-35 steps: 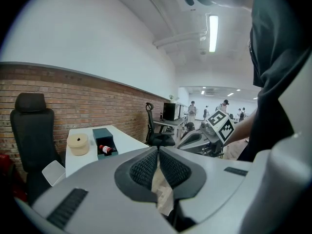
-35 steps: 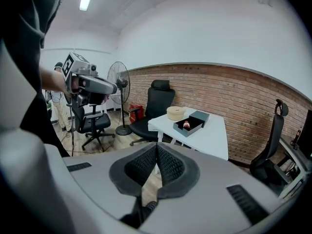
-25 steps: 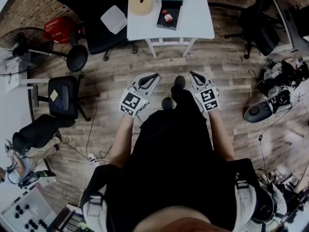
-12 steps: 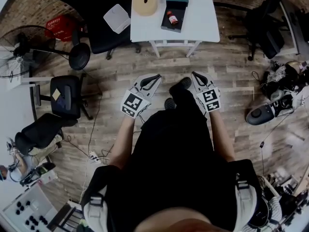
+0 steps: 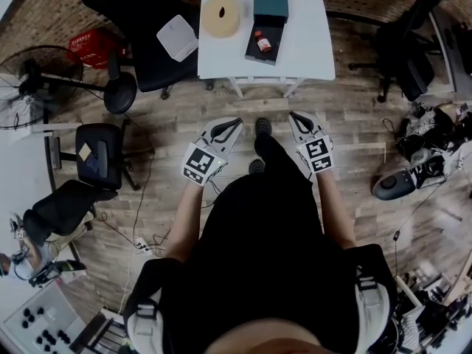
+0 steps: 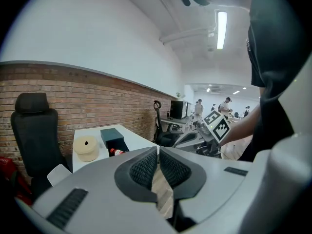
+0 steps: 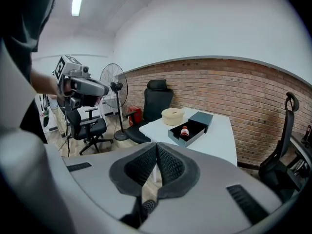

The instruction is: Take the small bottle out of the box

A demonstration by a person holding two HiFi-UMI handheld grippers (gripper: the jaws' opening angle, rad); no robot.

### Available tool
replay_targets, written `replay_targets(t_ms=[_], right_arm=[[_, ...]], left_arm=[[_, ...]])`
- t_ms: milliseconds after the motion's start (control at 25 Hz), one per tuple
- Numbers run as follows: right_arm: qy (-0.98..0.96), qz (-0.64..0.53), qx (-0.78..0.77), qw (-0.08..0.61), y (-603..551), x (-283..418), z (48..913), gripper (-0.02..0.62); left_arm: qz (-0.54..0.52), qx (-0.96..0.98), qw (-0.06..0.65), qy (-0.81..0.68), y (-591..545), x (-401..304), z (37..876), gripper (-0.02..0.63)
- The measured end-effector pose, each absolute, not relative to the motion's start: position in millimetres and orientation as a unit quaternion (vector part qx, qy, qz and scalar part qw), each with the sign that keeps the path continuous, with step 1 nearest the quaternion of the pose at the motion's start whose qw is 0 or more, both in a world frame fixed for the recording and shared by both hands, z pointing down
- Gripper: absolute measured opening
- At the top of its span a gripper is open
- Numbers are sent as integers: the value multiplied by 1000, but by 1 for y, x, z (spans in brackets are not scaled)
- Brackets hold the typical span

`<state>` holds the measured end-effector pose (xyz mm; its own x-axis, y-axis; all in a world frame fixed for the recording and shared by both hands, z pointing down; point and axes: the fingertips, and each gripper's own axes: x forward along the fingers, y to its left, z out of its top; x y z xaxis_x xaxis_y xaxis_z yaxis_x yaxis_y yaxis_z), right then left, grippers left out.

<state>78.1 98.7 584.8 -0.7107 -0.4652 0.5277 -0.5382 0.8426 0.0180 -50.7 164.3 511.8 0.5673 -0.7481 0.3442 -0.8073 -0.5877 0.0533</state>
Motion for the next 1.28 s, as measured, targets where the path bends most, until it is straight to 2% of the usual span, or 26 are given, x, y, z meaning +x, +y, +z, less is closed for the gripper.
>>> replay_targets(t_ms=[1280], right_arm=[[-928, 78, 251, 265, -41, 36, 582, -2]], left_arm=[[172, 876, 99, -440, 36, -82, 495, 31]])
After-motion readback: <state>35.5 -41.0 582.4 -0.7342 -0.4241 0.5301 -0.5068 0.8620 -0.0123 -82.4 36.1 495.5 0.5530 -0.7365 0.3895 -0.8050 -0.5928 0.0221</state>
